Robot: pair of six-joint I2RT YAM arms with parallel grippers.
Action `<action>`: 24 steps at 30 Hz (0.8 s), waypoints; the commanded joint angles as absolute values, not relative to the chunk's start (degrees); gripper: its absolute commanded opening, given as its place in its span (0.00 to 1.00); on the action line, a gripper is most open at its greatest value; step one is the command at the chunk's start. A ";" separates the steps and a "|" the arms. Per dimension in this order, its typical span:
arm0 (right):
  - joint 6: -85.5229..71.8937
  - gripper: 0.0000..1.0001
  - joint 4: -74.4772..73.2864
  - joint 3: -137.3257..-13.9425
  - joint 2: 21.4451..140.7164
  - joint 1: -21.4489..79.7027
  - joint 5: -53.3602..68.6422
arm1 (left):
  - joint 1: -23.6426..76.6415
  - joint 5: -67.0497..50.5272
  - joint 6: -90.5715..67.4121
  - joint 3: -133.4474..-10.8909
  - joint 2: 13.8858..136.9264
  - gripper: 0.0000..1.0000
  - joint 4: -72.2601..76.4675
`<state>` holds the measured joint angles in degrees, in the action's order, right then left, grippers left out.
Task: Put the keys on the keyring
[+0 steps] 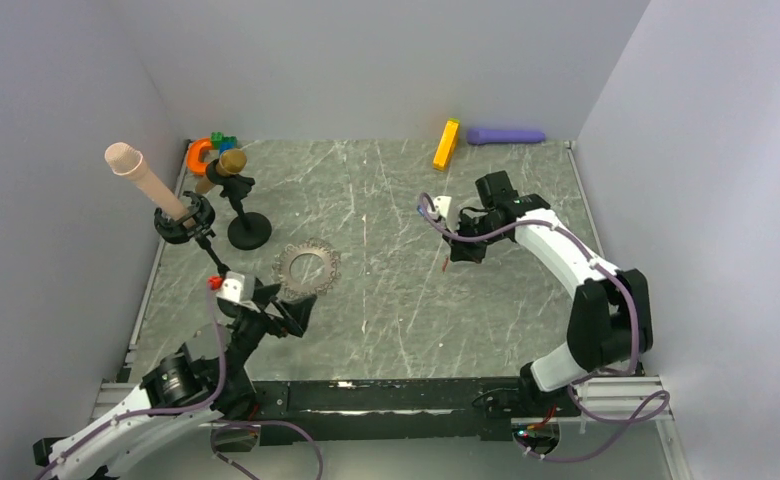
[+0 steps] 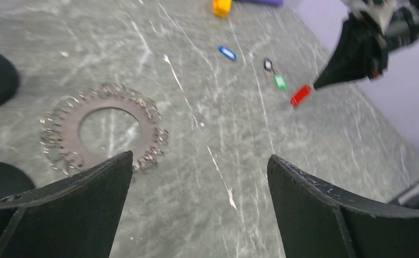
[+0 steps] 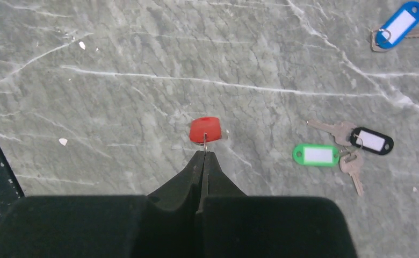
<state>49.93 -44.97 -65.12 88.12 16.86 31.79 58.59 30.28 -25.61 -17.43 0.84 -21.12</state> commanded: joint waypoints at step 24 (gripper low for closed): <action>53.79 0.00 -47.26 -67.51 98.35 13.56 22.14 | 58.80 34.37 -31.16 -27.17 11.80 0.99 -26.44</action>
